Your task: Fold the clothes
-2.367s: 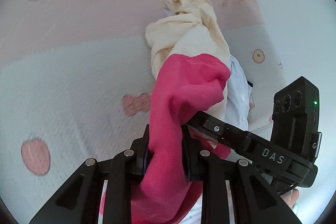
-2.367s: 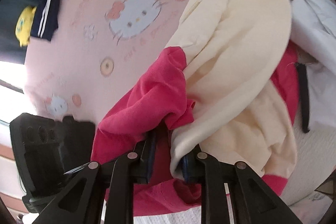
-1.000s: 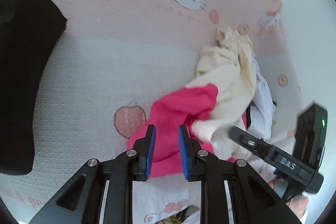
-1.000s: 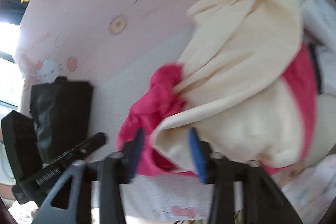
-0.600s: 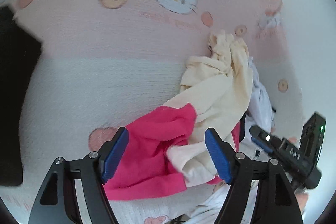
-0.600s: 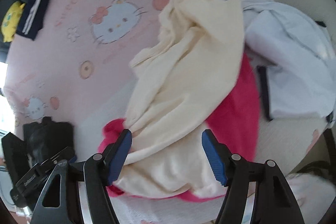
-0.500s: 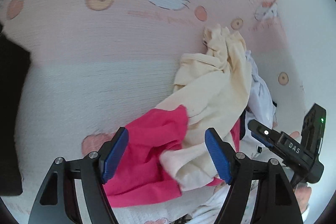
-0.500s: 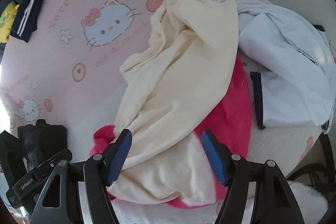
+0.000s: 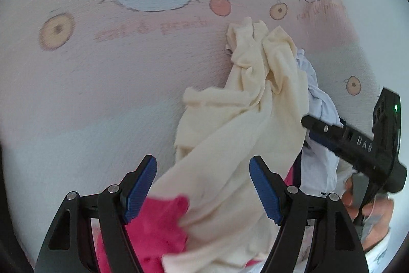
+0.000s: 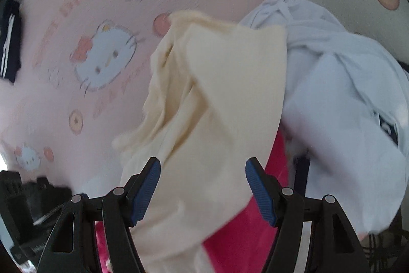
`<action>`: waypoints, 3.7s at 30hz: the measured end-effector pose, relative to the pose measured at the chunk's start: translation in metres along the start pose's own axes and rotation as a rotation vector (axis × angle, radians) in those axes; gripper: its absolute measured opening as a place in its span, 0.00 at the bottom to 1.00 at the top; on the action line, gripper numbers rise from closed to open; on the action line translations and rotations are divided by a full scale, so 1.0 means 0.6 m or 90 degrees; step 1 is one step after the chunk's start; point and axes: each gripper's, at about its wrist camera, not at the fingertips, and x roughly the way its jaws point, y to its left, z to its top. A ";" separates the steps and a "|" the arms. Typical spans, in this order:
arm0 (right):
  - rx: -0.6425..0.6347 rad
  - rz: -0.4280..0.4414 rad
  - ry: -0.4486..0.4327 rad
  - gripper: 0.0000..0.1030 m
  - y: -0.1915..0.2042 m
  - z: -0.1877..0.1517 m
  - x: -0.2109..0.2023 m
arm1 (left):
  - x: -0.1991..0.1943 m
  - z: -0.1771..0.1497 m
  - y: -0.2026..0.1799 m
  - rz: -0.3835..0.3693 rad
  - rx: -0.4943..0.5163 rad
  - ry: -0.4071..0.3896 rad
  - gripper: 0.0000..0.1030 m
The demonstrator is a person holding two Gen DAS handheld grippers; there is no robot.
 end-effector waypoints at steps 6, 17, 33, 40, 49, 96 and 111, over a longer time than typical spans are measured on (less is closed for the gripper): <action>0.087 0.012 -0.028 0.67 -0.053 0.071 0.020 | 0.043 0.038 -0.012 -0.020 -0.010 0.032 0.72; 0.111 0.017 -0.049 0.67 -0.075 0.077 0.055 | 0.107 0.046 0.007 -0.008 -0.051 0.059 0.71; 0.029 -0.063 -0.145 0.69 -0.055 0.102 0.017 | 0.114 0.011 0.009 -0.014 -0.032 0.021 0.52; 0.062 -0.046 -0.045 0.69 -0.073 0.104 0.095 | 0.098 -0.017 0.016 -0.025 -0.018 0.000 0.38; -0.010 -0.082 -0.057 0.09 -0.036 0.104 0.115 | 0.076 -0.046 0.024 -0.055 -0.017 -0.014 0.23; -0.107 0.108 -0.035 0.65 0.174 -0.067 -0.043 | -0.257 -0.118 0.309 -0.190 -0.385 -0.206 0.68; -0.094 0.114 -0.058 0.67 0.131 -0.191 -0.107 | -0.325 -0.231 0.195 -0.079 -0.206 -0.238 0.69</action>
